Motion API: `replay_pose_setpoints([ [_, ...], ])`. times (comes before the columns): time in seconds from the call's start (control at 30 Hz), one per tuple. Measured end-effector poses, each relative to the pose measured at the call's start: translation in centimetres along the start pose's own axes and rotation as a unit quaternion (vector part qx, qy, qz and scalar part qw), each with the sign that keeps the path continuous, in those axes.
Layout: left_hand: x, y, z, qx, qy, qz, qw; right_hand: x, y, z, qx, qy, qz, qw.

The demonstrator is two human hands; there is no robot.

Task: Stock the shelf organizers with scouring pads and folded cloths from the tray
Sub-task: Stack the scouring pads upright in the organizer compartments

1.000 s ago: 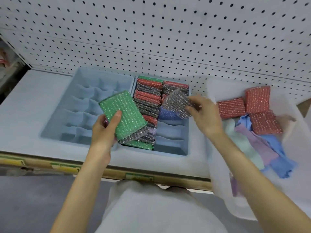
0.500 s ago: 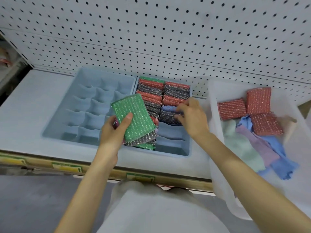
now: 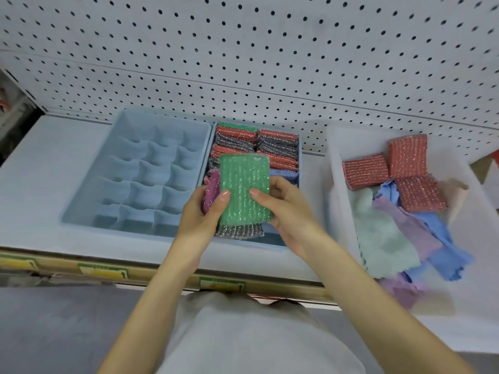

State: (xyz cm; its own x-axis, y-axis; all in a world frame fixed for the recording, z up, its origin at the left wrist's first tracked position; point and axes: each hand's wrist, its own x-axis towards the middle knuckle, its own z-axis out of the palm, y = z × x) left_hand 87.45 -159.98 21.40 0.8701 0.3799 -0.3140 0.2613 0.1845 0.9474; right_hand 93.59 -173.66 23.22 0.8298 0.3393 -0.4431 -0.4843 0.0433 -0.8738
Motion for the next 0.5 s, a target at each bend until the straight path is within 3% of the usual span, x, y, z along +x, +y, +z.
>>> replay_pose_setpoints([
  [0.03,0.0,-0.1,-0.2,0.005,0.000,-0.002,1.000,0.0,0.3,0.0,0.107,0.000,0.035,0.994],
  [0.1,0.0,-0.4,-0.4,-0.008,0.009,-0.015,1.000,0.1,0.6,0.1,0.317,0.006,0.106,0.942],
  [0.17,-0.1,-0.6,-0.6,-0.036,0.024,-0.036,0.998,0.7,0.7,-0.7,0.413,0.032,0.116,0.903],
  [0.2,-0.1,-0.6,-0.8,-0.047,0.031,-0.046,0.997,1.2,0.7,-1.4,0.399,0.050,0.098,0.910],
  [0.27,-0.2,-0.6,-1.4,-0.060,0.050,-0.057,0.995,2.6,0.2,-3.3,0.242,0.106,0.012,0.964],
  [0.3,-0.2,-0.6,-1.8,-0.063,0.062,-0.060,0.994,3.1,-0.4,-4.2,0.070,0.148,-0.055,0.985],
  [0.33,-0.1,-0.6,-2.3,-0.065,0.074,-0.061,0.993,3.5,-0.9,-5.0,-0.121,0.181,-0.132,0.967],
  [0.4,0.0,-0.8,-3.2,-0.068,0.095,-0.064,0.991,4.2,-1.3,-6.1,-0.369,0.166,-0.238,0.883],
  [0.5,0.0,-1.0,-3.7,-0.072,0.109,-0.066,0.989,5.0,-0.6,-6.7,-0.512,0.098,-0.263,0.812],
])
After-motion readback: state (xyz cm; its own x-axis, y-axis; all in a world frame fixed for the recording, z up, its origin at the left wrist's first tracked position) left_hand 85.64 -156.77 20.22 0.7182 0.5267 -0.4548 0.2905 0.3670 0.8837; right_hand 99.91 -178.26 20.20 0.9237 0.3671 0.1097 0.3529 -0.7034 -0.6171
